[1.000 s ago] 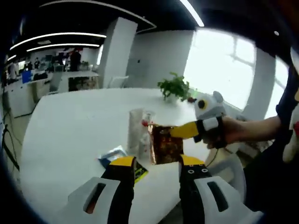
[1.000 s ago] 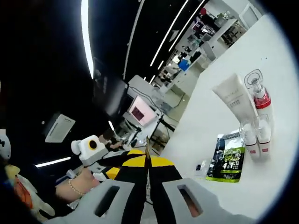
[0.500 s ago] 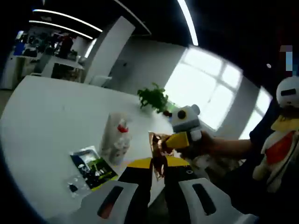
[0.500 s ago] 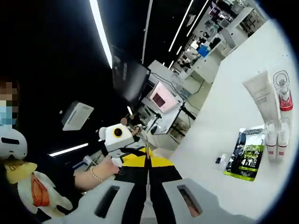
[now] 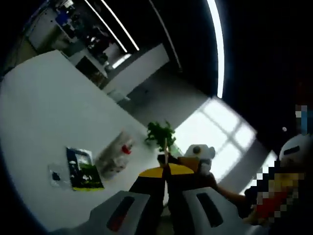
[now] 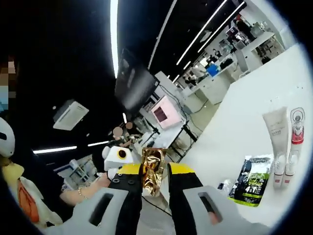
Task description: Arrange the skincare products in the storage area until every visible bottle or jar stands upright without overlapping.
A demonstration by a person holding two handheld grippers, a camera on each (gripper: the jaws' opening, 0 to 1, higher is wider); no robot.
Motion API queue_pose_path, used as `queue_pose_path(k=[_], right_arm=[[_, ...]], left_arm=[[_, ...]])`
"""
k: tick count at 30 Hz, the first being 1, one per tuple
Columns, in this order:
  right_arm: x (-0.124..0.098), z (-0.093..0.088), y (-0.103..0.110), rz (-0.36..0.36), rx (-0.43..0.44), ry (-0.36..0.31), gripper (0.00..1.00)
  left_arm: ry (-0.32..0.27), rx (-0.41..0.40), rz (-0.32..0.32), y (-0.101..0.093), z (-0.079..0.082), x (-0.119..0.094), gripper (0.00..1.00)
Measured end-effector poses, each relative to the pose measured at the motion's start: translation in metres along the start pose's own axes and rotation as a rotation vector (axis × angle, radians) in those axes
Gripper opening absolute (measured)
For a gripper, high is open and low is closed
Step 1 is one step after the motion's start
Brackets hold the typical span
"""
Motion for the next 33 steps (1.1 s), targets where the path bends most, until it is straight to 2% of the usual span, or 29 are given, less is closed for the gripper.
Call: queue_pose_path(k=[2,5,8,12,17,20,25,26,33], right_arm=[[0.004,-0.002,0.002,-0.016,-0.01,0.003,0.22],[0.012,-0.008,0.0,-0.04,-0.034,0.055,0.18],[0.021,-0.015,-0.006,-0.074,-0.058,0.101,0.15],[0.033,-0.019,-0.007,-0.067,-0.039,0.092,0.08],[0.045,-0.018,-0.017,-0.119,-0.029,0.06,0.01],[0.051,-0.021,-0.024,-0.179,-0.027,0.056,0.01],[0.064,-0.032,-0.047,-0.29,-0.002,0.075,0.01],[0.065,-0.034,-0.046,-0.304,-0.006,0.077,0.01],[0.079,-0.046,-0.071,-0.396,-0.022,0.083,0.01]], left_arm=[[-0.01,-0.024,0.01,-0.002,-0.003,-0.003,0.05],[-0.043,-0.085,0.01,0.01,0.005,-0.012,0.05],[-0.041,-0.112,0.023,0.02,0.01,-0.016,0.05],[-0.022,-0.119,0.05,0.031,0.013,-0.016,0.05],[-0.023,-0.148,0.065,0.046,0.022,-0.013,0.06],[-0.002,-0.135,0.101,0.053,0.025,-0.008,0.06],[0.059,-0.102,0.202,0.073,0.026,0.003,0.06],[0.063,-0.103,0.217,0.077,0.027,0.005,0.06],[0.099,-0.059,0.273,0.108,0.033,0.016,0.06]])
Point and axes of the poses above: the point that each gripper's makers call its tool centre point, and the gripper's own axes: x roughly forward along the fingers, y roughly to its left, z roughly out of its top, the point moved 10 cm from there along -x, roughly backward along the fingers, and after that the axes turned 5 degrees about -y, right-handed, at the moved point
